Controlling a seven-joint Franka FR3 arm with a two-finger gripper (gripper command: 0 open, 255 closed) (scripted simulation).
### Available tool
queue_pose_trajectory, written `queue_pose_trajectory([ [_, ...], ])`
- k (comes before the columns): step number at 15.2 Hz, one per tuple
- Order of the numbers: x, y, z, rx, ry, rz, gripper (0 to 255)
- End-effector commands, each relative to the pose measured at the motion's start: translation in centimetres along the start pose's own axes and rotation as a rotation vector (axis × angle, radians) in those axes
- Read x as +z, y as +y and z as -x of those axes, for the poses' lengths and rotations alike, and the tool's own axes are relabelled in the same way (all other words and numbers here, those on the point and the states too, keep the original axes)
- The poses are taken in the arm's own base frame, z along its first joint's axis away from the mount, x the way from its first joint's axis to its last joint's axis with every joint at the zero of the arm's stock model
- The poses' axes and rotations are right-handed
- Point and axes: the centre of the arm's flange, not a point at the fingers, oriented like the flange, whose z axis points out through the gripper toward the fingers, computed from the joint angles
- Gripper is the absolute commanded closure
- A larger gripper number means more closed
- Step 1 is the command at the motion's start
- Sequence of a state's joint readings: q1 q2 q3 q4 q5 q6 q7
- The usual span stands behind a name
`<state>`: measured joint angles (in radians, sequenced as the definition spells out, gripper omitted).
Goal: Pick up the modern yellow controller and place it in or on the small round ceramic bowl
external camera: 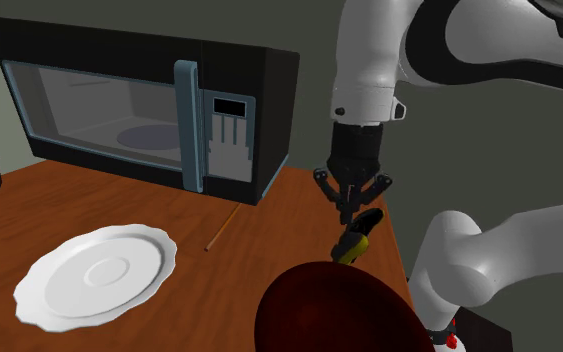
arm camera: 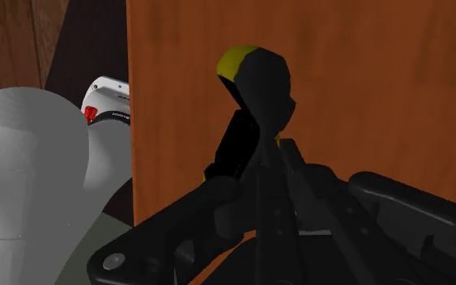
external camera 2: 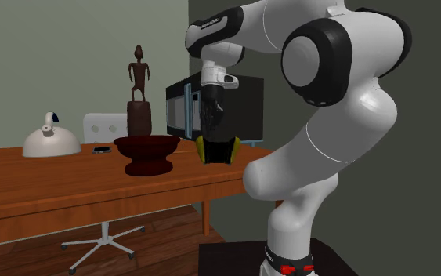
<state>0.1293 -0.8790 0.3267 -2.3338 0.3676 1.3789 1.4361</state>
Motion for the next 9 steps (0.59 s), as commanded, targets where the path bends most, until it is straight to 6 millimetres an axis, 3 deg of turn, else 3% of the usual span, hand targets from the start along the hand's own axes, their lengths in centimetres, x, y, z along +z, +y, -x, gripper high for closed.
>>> queue_pose_trajectory([
  [1, -1.1, 0.0, 0.2, 0.0, -0.002, 0.003, 255],
  [2, -0.6, 0.0, 0.1, 0.0, -0.001, 0.001, 255],
  [3, -0.6, 0.0, 0.1, 0.0, -0.001, 0.001, 0],
  [5, 0.2, 2.2, -3.7, 0.316, -0.158, -0.018, 0],
  [9, 2.3, 2.1, -3.4, 0.316, -0.158, -0.018, 0],
])
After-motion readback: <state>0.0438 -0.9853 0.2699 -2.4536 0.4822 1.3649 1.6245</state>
